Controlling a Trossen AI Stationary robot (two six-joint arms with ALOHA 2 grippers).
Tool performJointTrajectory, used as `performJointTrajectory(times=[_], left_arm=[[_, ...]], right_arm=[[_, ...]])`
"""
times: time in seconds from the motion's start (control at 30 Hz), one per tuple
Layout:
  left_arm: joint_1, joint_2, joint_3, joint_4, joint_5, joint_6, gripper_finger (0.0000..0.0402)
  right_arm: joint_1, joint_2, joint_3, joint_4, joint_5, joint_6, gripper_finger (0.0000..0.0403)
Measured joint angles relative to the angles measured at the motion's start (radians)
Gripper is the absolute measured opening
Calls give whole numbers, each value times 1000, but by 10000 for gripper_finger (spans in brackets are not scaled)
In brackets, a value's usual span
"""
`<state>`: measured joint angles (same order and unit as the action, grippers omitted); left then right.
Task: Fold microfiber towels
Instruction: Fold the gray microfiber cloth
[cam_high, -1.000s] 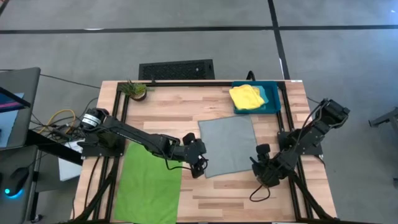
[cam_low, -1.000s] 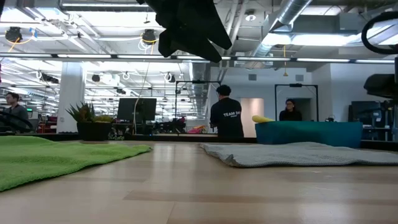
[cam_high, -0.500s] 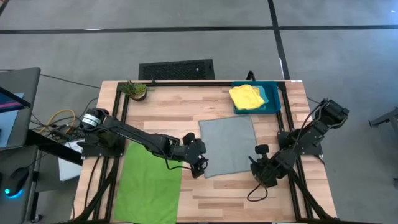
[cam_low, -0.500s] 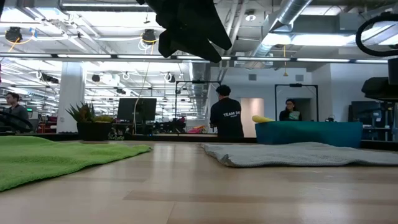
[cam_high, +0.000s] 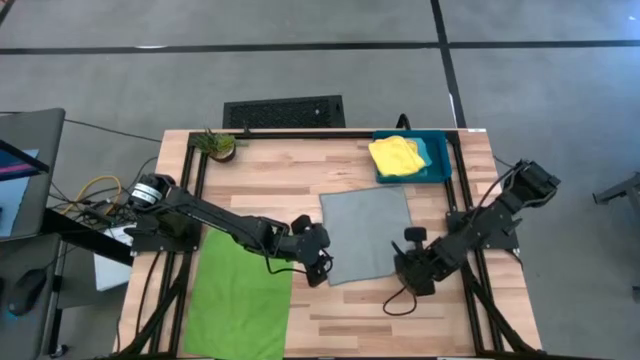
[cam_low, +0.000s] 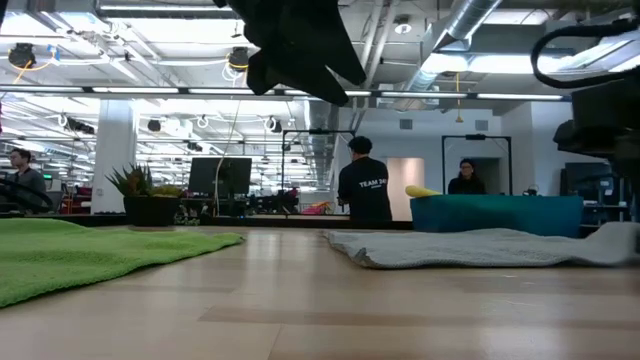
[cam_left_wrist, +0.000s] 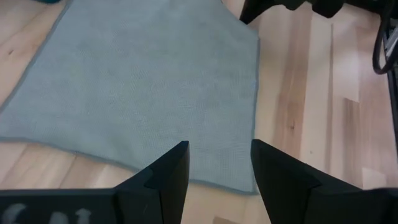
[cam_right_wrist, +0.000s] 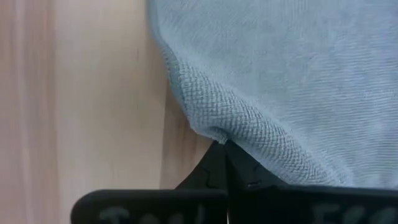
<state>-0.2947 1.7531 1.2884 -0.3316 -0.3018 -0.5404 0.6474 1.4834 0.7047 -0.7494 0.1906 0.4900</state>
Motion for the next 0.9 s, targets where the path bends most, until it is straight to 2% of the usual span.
performJointTrajectory(times=[0.1,0.23,0.43,0.9], left_arm=[[-9,0,0,0,9,-12,164],[-32,0,0,-1,3,101,164],[-34,2,0,0,0,134,164],[-53,126,-1,93,1,213,164]], right_arm=[[-29,-9,25,-29,-3,0,3],[-73,-43,56,-64,-15,-3,2],[-198,-114,99,-96,-76,-96,1],[-459,-237,211,-124,-85,-204,1]])
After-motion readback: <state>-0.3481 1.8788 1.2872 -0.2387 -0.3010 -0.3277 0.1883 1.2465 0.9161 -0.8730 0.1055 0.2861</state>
